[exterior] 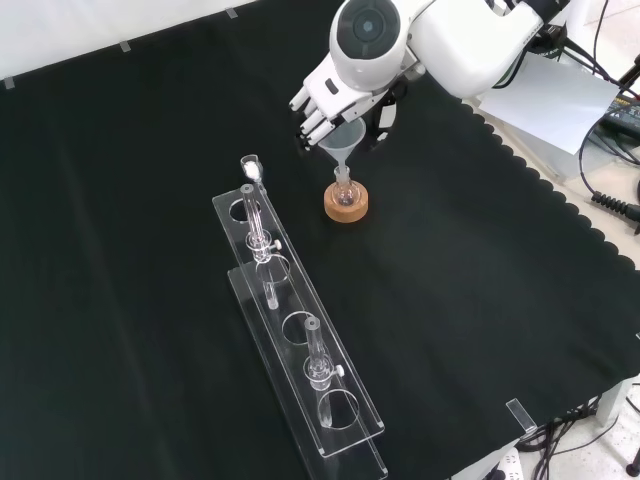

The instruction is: Place the funnel on the round-bottom flask.

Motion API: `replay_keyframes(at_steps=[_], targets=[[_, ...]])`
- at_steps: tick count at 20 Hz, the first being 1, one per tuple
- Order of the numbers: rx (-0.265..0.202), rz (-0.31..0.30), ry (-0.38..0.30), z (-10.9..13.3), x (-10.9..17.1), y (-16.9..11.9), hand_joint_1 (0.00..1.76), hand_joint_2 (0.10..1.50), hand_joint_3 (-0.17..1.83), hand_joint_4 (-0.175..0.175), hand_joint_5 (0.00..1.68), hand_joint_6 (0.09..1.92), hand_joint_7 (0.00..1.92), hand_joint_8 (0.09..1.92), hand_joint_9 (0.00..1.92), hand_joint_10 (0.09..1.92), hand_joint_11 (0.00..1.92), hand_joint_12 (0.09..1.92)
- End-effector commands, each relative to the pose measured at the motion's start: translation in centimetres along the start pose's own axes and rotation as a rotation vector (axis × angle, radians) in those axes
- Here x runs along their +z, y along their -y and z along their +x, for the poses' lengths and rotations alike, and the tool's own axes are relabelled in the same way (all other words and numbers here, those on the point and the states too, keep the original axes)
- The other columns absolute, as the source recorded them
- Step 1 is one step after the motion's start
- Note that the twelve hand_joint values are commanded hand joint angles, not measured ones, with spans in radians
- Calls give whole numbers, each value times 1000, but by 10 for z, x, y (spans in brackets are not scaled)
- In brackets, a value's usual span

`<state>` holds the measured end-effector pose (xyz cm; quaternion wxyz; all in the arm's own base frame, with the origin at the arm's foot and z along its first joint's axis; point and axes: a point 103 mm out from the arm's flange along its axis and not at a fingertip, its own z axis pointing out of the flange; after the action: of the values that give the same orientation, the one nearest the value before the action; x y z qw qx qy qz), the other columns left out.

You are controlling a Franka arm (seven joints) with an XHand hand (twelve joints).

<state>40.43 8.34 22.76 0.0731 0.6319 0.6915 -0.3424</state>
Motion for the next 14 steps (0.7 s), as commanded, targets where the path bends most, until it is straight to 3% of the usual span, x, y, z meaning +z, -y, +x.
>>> replay_keyframes(at_steps=[1,14], targets=[[-1,3,0,-1,1,-1,935,696,785,-46,671,886,671,771,1009,585,660,1199],[-4,3,-4,2,1,-1,933,698,785,-47,669,887,667,774,1006,588,661,1198]])
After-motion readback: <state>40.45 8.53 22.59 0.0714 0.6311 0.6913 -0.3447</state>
